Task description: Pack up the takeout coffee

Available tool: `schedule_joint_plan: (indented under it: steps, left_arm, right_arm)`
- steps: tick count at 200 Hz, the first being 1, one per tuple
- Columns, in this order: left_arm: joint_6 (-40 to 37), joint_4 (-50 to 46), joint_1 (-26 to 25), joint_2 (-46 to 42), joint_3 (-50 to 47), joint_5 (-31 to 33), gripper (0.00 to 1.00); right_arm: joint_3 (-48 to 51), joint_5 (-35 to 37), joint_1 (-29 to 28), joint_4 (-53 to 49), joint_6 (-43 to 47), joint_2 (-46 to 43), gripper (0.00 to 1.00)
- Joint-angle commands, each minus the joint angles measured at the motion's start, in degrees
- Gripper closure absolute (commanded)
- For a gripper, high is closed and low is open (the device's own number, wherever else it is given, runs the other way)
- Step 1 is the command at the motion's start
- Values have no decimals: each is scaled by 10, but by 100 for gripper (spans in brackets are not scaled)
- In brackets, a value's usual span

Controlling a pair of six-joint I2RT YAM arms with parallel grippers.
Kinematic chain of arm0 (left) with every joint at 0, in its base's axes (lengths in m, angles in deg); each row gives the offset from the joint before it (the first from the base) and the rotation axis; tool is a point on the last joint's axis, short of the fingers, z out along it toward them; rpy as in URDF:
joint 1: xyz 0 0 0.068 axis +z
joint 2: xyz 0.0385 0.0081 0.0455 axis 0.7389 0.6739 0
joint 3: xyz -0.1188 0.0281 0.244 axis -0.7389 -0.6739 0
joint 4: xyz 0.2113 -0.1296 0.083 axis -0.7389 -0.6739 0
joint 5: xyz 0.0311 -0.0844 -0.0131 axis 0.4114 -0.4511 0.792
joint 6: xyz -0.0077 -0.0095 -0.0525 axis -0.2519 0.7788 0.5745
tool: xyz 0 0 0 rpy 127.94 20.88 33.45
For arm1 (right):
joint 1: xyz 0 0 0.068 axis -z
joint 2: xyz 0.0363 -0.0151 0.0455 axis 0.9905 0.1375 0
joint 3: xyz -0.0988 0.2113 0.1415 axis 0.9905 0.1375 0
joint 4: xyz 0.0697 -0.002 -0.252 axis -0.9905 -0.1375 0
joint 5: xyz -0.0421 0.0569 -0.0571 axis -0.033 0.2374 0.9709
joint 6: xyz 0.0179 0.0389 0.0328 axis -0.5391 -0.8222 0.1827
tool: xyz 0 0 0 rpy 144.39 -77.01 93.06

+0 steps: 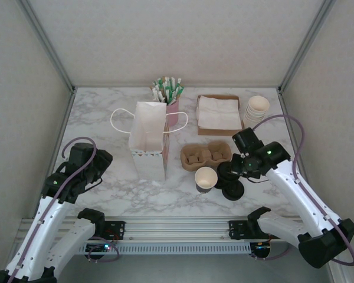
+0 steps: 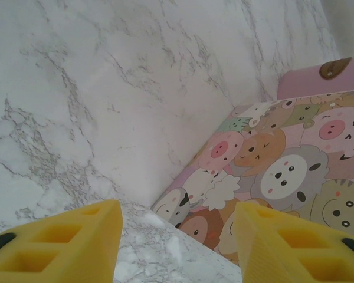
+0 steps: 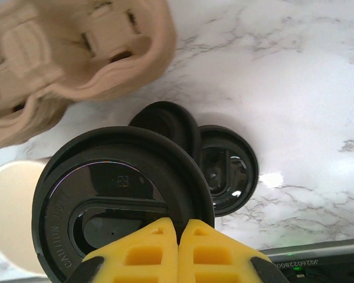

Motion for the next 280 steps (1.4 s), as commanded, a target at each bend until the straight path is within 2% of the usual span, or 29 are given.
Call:
schedule_joint_plan:
  steps: [1,53,90,140,187,243,280]
  left_arm:
    - [4,-5,-5,-6,-10,-22,48]
    - [17,-5,-4,-30,-40,-35,48]
    - [20,3,-5,-33,-50,-49,48]
    - [18,0,-5,-33,-49,-46,48]
    - [16,-1,-5,-30,-48,-44,48]
    - [15,-3,-5,-29,-45,-40,48]
    - [14,-9,-5,-31,-40,-35,48]
  right_arm:
    - [-23,9,-47,10,1,3,95]
    - [-5,52,-143,68,-1,15,92]
    - [22,60,-168,118,6,35,91]
    - [35,85,-207,113,11,61,91]
    - [53,99,-214,107,6,50,88]
    - [51,78,-217,125,20,54,76]
    - [31,93,-218,94,26,40,68]
